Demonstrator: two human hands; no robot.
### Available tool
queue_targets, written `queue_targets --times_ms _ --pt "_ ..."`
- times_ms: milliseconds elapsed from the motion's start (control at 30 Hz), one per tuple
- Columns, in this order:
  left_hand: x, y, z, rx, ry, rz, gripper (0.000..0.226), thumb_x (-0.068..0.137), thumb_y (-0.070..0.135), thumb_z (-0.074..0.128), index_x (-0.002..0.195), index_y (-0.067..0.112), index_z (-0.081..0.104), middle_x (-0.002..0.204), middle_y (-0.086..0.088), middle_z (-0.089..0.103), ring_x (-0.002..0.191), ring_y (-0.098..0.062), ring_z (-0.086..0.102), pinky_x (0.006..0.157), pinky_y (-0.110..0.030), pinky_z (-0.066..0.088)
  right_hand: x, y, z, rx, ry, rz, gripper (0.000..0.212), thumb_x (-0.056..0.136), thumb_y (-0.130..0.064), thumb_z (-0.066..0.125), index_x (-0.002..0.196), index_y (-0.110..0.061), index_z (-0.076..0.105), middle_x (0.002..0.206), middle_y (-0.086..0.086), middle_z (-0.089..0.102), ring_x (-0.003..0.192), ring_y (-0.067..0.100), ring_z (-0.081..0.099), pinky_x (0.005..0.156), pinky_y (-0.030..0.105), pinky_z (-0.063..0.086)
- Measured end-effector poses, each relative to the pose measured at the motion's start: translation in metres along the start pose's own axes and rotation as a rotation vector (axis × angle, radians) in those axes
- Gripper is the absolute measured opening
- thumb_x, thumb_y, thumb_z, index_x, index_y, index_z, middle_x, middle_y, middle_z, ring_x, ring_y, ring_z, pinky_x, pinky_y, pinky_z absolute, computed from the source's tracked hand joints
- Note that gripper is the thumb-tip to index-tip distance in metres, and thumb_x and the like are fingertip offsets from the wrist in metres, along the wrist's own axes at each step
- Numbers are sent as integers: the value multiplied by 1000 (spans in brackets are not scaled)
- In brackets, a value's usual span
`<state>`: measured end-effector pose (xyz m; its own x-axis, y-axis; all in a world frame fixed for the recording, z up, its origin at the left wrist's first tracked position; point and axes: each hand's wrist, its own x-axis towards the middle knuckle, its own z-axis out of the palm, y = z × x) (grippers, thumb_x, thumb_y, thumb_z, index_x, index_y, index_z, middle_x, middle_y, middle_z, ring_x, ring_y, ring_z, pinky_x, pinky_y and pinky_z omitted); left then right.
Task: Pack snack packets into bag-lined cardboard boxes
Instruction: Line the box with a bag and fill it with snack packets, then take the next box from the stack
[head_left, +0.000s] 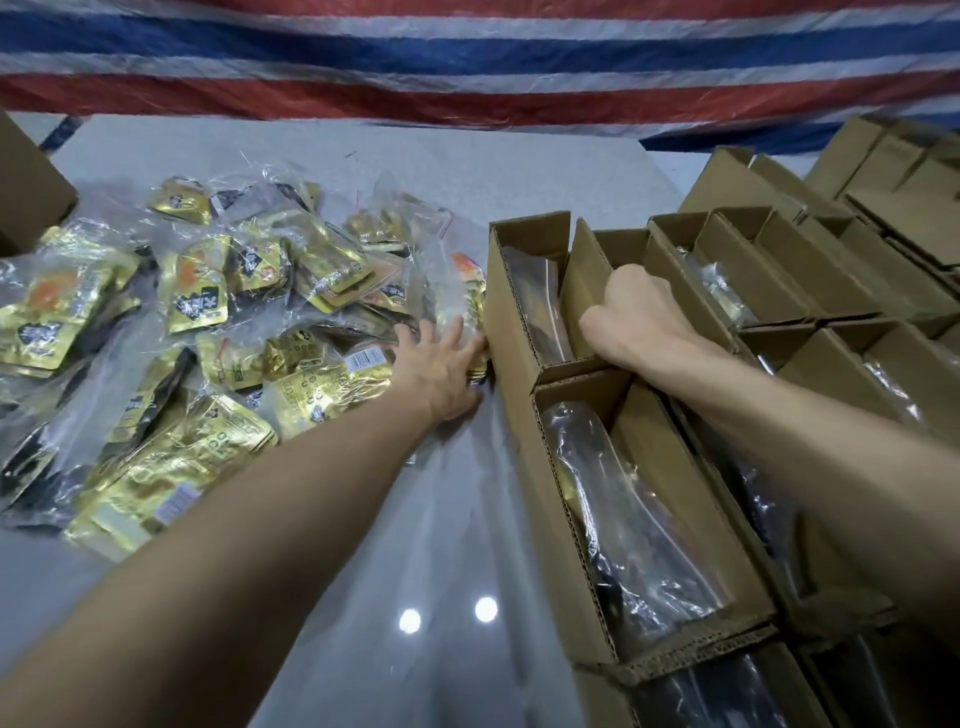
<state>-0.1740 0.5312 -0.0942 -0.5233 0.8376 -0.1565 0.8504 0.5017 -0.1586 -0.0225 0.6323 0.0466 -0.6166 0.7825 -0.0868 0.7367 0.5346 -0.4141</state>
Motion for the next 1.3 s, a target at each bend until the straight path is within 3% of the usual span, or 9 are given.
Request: queue_targets --times_ms 100,300,500,733,833,1000,1100,1167,1300 --pt "2 -2 6 75 154 -77 55 102 53 41 149 28 27 144 -12 41 130 -35 41 108 -55 33 -1 0 1 -11 -11 12 20 84 0 45 101 -9 37 84 8 48 58 17 40 46 27 25" --pt "-7 2 -1 131 151 -165 38 102 22 35 138 12 38 133 -17 48 119 -35 47 100 -53 38 -1 -4 -1 -23 -35 52 21 85 -1 44 102 -9 34 100 16 42 83 28 41 51 30 25" --pt "-20 2 -6 271 154 -98 28 101 21 32 118 7 49 111 -15 56 100 -31 51 92 -47 44 0 -8 2 -34 -41 95 32 90 0 46 121 6 44 125 26 54 96 34 51 71 34 36" --pt "-26 3 -3 283 225 -28 31 104 26 29 86 14 51 78 -3 50 73 -19 40 69 -35 37 6 -6 8 -79 -11 97 51 92 -1 50 139 7 32 129 26 52 120 43 53 79 37 40" --pt "-30 1 -2 257 235 -11 38 103 34 28 78 16 51 76 -3 50 74 -19 41 69 -35 37 7 -1 12 -121 13 65 50 89 1 52 134 -1 30 106 20 51 112 45 54 75 41 40" --pt "-39 2 -11 180 133 -20 34 97 46 41 90 17 57 81 -6 49 82 -23 46 75 -37 35 8 3 14 -163 42 -28 67 85 5 54 143 -16 25 80 7 44 92 39 52 74 41 40" --pt "-44 -2 -20 38 87 0 40 93 52 51 110 17 63 103 -6 63 100 -25 55 73 -36 37 8 3 12 -178 29 -50 64 85 7 52 141 -16 33 79 7 45 86 35 49 71 40 40" --pt "-52 -11 -30 -176 57 5 42 93 50 54 119 19 61 118 -6 62 113 -28 56 79 -39 44 3 -1 11 -215 21 -40 56 85 3 55 136 -12 37 95 14 52 94 40 51 72 42 42" --pt "-89 -35 -55 -303 36 41 45 94 46 53 131 20 57 125 -4 58 114 -28 57 81 -38 41 -14 -20 12 -344 91 -62 59 86 -20 65 137 -5 39 138 28 39 126 46 40 98 51 41"
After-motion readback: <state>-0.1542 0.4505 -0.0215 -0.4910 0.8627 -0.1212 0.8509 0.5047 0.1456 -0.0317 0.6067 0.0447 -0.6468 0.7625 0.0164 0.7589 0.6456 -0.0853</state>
